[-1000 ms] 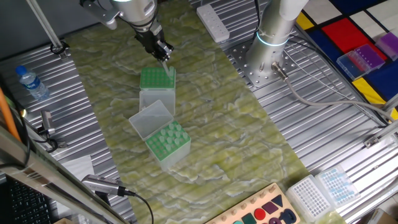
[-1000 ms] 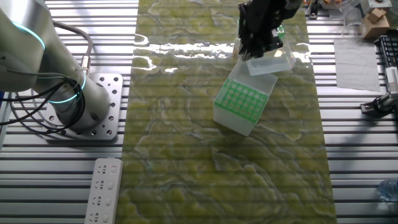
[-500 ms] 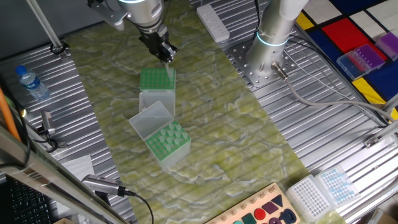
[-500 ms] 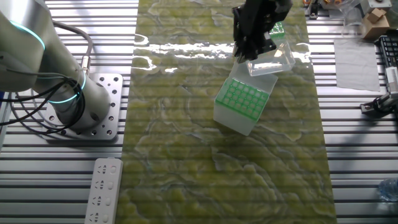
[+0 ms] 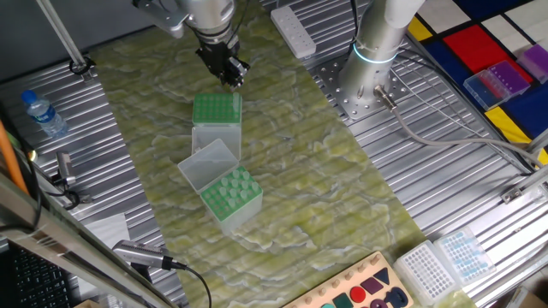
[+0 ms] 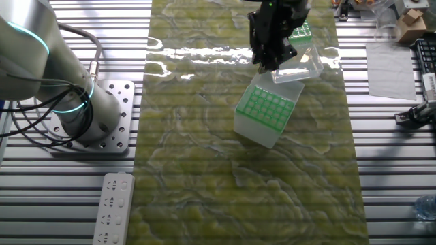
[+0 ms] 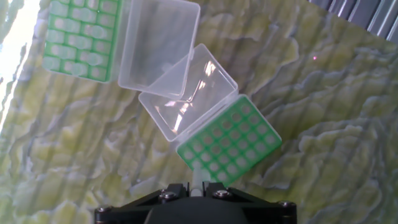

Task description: Transfer all large pipette tips from one holder to another

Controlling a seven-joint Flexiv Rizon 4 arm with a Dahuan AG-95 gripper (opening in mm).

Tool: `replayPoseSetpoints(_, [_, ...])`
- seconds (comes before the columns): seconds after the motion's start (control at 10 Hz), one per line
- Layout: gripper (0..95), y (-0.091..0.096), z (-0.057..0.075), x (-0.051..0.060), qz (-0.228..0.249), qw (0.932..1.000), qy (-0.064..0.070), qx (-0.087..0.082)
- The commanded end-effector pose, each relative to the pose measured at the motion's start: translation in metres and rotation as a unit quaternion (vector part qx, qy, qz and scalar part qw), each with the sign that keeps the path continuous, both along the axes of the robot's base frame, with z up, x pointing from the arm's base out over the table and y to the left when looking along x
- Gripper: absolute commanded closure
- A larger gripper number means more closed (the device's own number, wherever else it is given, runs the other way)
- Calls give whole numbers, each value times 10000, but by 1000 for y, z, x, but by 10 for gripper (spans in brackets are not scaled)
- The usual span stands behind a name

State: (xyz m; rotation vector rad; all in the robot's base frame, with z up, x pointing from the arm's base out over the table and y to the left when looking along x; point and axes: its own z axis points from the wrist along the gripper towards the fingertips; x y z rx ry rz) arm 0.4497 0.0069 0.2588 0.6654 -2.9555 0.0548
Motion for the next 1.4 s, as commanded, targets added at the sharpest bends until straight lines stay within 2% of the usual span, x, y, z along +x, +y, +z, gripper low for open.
replayPoseSetpoints(0.1, [570,7,-1,4,-200,9998,24,79])
replayPoseSetpoints(0.4, [570,30,-2,15,-346,9993,3,147])
replayPoseSetpoints(0.5, [570,44,-3,22,-399,9990,-28,197])
replayPoseSetpoints(1.2, [570,120,-9,68,-815,9963,-160,233])
replayPoseSetpoints(1.4, [570,142,-9,78,-987,9947,-187,228])
